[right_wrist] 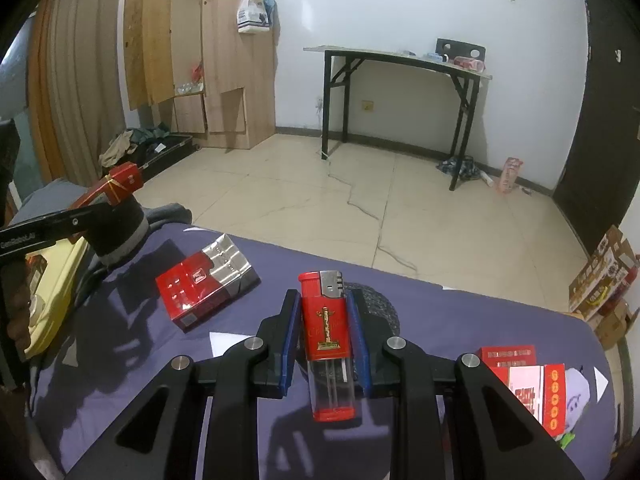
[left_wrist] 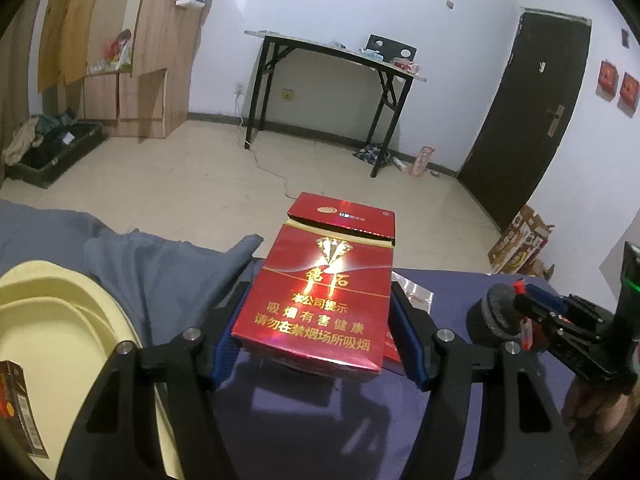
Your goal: Organize rigid objects
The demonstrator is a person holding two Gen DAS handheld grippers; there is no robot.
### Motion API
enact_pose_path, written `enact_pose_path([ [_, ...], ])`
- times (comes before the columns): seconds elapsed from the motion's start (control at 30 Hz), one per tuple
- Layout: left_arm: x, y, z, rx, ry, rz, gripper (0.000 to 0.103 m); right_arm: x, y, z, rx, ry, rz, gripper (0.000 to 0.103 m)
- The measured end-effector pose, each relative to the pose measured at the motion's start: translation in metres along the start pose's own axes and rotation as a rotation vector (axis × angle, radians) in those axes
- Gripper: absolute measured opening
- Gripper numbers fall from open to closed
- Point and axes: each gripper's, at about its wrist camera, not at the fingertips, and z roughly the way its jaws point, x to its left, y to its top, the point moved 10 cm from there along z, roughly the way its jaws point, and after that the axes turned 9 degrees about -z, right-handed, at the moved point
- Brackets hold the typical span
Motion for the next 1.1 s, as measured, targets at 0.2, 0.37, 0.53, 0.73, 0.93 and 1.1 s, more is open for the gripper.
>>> enact_pose_path([
  [0.2, 0.004, -0.010, 0.009, 0.056, 0.046, 0.022, 0.067, 0.001, -0.003, 0.006, 0.020, 0.006, 0.005, 0.023],
  [0.37, 0.000, -0.034, 0.033, 0.135, 0.134, 0.153, 0.067, 0.004, -0.007, 0.015, 0.048, 0.010, -0.005, 0.023],
  [0.53, 0.004, -0.042, 0.040, 0.173, 0.142, 0.132, 0.083, 0.004, -0.007, 0.017, 0.053, 0.004, -0.018, 0.023],
  [0.73, 0.003, -0.036, 0.025, 0.158, 0.141, 0.118, 0.095, 0.003, -0.008, 0.016, 0.053, 0.003, -0.019, 0.023],
  [0.93, 0.001, -0.010, -0.002, 0.019, 0.129, 0.093, 0.095, 0.004, -0.009, 0.017, 0.051, 0.003, -0.019, 0.023],
  [1.1, -0.007, -0.022, 0.012, 0.088, 0.140, 0.154, 0.081, 0.004, -0.008, 0.017, 0.051, 0.004, -0.021, 0.023],
])
